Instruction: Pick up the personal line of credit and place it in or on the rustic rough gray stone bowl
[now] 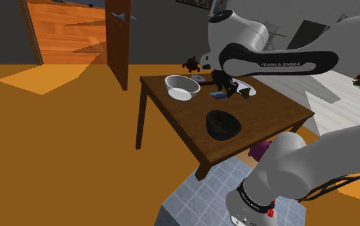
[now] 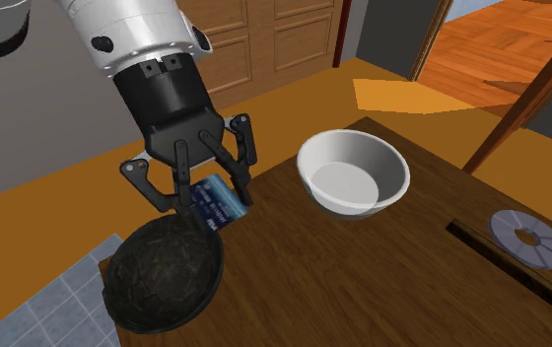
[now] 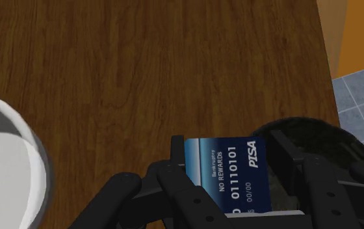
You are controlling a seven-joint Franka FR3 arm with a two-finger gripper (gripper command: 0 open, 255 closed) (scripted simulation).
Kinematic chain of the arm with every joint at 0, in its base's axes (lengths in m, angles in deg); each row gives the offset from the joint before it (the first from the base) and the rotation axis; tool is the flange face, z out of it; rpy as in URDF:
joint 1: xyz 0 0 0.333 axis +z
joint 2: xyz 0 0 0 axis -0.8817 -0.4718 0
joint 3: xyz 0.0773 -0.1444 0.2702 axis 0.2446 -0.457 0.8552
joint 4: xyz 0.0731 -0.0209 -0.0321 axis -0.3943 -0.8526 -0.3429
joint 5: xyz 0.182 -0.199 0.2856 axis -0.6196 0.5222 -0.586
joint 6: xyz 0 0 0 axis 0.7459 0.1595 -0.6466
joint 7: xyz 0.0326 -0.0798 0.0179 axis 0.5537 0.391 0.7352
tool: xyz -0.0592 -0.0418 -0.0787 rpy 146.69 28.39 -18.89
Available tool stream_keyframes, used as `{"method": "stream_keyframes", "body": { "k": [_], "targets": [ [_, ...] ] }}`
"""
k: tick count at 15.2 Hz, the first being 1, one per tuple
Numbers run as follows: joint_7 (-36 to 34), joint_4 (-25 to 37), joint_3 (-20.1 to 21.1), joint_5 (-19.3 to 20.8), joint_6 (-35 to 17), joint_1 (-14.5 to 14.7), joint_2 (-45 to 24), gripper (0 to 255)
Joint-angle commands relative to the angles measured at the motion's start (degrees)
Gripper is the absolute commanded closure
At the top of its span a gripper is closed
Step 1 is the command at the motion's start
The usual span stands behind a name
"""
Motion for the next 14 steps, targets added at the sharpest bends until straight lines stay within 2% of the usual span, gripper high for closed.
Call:
{"method": "stream_keyframes", "body": {
  "k": [1,5,14],
  "targets": [
    [-0.27,-2.97,1.38,-0.73,2.52,0.29,4.86,255],
    [-0.49,-8.81,5.06,-3.40,8.91,1.24,15.93,255],
    [-3.74,-15.17,3.90,-2.41,3.03,1.19,15.59,255]
  ]
}}
